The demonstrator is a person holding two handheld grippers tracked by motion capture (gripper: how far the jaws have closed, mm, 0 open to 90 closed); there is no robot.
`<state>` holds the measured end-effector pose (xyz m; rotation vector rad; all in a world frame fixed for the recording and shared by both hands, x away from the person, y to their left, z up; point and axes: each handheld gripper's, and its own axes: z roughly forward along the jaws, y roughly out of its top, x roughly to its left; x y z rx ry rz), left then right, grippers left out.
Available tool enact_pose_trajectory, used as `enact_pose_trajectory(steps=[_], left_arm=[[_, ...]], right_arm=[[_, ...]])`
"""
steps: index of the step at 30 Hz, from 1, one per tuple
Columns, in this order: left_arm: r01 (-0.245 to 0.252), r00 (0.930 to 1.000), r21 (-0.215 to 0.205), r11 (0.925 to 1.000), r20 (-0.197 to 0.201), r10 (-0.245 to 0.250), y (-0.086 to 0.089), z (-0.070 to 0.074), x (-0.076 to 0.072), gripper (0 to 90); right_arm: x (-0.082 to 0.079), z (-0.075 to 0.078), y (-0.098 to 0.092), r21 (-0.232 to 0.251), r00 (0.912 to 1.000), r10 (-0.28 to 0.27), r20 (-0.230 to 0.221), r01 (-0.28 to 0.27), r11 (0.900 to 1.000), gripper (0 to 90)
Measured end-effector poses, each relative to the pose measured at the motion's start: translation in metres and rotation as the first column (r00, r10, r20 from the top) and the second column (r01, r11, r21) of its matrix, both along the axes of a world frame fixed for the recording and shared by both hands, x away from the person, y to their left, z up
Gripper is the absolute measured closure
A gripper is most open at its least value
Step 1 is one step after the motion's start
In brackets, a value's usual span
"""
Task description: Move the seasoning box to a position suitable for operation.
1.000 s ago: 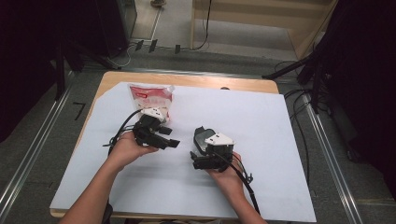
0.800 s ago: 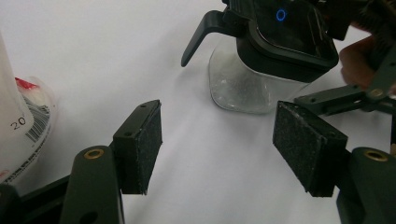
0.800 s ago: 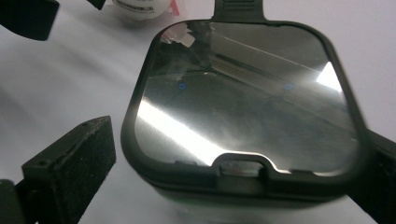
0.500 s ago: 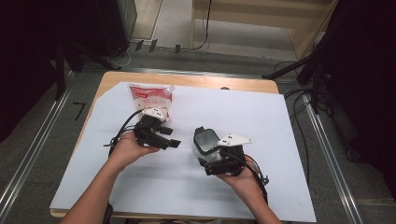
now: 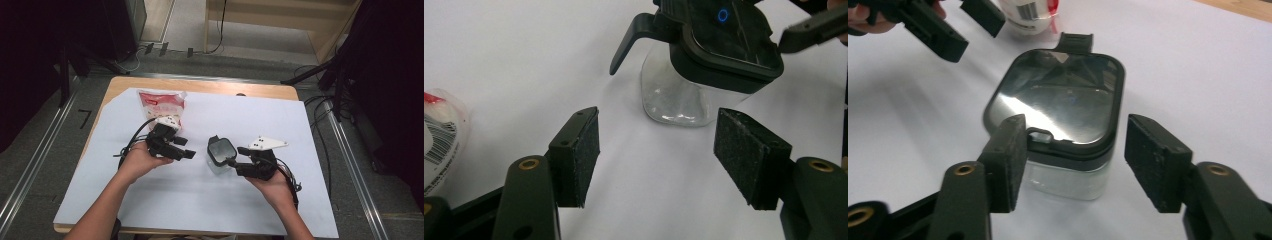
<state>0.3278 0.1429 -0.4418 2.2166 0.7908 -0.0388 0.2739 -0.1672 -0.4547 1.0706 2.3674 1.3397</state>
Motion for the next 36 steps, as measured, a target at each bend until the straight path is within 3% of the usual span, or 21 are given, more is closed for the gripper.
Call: enact_pose_trajectory(steps=[3, 7, 11, 12, 13, 14, 15, 17, 18, 20, 22, 26, 36], left_arm=[[-0.002, 1.0000, -0.001, 1.0000, -0.005, 0.002, 0.000, 0.000, 0.000, 37.8], [0.002, 1.0000, 0.027, 0.9996, 0.008, -0.002, -0.001, -0.002, 0.000, 39.5], [0.005, 1.0000, 0.014, 0.9999, 0.003, -0.005, -0.005, -0.004, 0.000, 44.6], [0.013, 0.9999, 0.014, 0.9998, 0.007, -0.013, -0.007, -0.004, 0.000, 50.6], [0.015, 0.9998, 0.016, 0.9998, 0.016, -0.015, -0.008, -0.004, -0.001, 50.6], [0.021, 0.9994, 0.003, 0.9998, 0.026, -0.021, -0.011, -0.004, -0.003, 56.3], [0.021, 0.9994, 0.003, 0.9998, 0.026, -0.021, -0.011, -0.004, -0.003, 61.1], [0.031, 0.9989, -0.021, 0.9993, 0.034, -0.030, -0.014, -0.003, -0.004, 65.7], [0.038, 0.9988, -0.021, 0.9991, 0.032, -0.037, -0.015, -0.003, -0.005, 75.5], [0.053, 0.9985, -0.035, 0.9980, 0.017, -0.053, -0.020, -0.004, -0.005, 77.3], [0.066, 0.9975, -0.032, 0.9973, -0.023, -0.067, -0.025, -0.007, -0.006, 89.8], [0.088, 0.9944, -0.008, 0.9961, -0.058, -0.088, -0.035, -0.012, -0.005, 90.0], [0.070, 0.9960, -0.002, 0.9975, -0.056, -0.070, -0.044, -0.019, -0.007, 90.0]], right_arm=[[0.004, -0.002, -0.004, 0.026, 0.9999, 0.003, -0.015, -0.003, 1.000, 47.9], [0.007, -0.002, -0.009, 0.044, 0.9995, 0.010, -0.032, -0.009, 0.999, 50.8], [0.006, 0.001, -0.010, 0.049, 0.9992, 0.030, -0.026, -0.029, 0.998, 55.5], [0.006, 0.003, -0.013, 0.051, 0.9996, 0.022, -0.018, -0.021, 0.998, 60.9], [0.006, 0.003, -0.013, 0.051, 0.9996, 0.022, -0.018, -0.021, 0.998, 60.9], [0.007, 0.004, -0.018, 0.062, 0.9996, 0.012, -0.024, -0.010, 0.998, 66.3], [0.007, 0.004, -0.018, 0.062, 0.9996, 0.012, -0.024, -0.010, 0.998, 66.3], [0.009, 0.005, -0.025, 0.065, 0.9995, -0.009, -0.031, 0.011, 0.998, 75.7], [0.010, 0.004, -0.029, 0.066, 0.9989, -0.029, -0.038, 0.031, 0.997, 84.7], [0.011, 0.003, -0.030, 0.062, 0.9983, -0.037, -0.046, 0.039, 0.997, 88.2], [0.016, -0.002, -0.032, 0.062, 0.9969, -0.050, -0.061, 0.053, 0.997, 90.0], [0.021, -0.011, -0.028, 0.042, 0.9945, -0.051, -0.092, 0.055, 0.998, 90.0], [0.034, -0.025, -0.019, 0.028, 0.9931, -0.025, -0.115, 0.029, 0.999, 90.0]])
